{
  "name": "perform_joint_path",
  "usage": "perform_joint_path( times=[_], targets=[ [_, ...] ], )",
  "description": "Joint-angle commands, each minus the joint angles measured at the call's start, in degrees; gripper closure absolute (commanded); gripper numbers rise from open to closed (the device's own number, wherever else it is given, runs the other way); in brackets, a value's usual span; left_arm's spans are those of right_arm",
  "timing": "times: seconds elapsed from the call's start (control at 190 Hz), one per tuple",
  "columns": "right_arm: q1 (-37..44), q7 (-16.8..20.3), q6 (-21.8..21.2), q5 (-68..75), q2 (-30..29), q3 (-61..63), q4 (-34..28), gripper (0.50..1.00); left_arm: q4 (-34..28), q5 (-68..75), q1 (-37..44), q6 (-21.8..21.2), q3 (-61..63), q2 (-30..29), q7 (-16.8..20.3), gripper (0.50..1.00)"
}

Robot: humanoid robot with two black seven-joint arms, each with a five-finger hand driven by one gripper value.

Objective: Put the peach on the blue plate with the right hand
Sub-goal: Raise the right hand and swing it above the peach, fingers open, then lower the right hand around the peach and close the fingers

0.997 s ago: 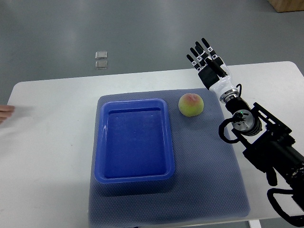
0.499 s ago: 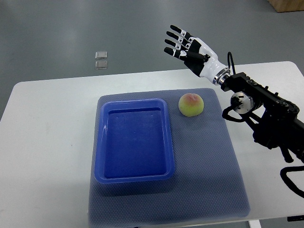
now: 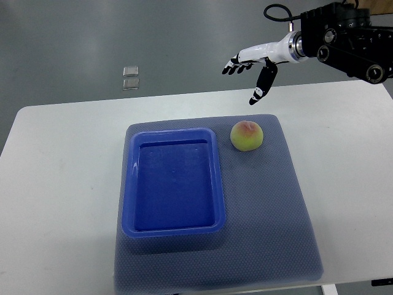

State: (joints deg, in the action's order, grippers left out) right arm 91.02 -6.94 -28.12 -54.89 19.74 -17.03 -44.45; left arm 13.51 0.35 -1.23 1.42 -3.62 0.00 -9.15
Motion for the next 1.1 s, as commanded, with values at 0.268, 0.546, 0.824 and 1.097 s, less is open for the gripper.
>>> perform_joint_path(
  times=[0.268,0.546,0.824,1.097],
  targets=[
    [2.85,9.31,-4.4,0.4,-0.58,-3.53,-3.98,0.568,0.2,0.01,0.0,0.07,-0.07,0.0,0.01,0.5],
    [-4.71,9.14,2.54,-0.21,-3.83,-3.45,-3.1,0.568,0.2,0.01,-0.09,0.07,-0.07,0.0,0.01,0.5],
    [-9.28,8.17,4.21,-0.48,-5.95,-3.53,-1.43,0.568,0.2,0.01,0.0,-0.02,-0.07,0.0,0.01,0.5],
    [-12.97,7.91,9.49,-0.74,-9.11,-4.15,3.05,0.572,0.2,0.01,0.0,-0.02,-0.07,0.0,0.01,0.5]
  ],
)
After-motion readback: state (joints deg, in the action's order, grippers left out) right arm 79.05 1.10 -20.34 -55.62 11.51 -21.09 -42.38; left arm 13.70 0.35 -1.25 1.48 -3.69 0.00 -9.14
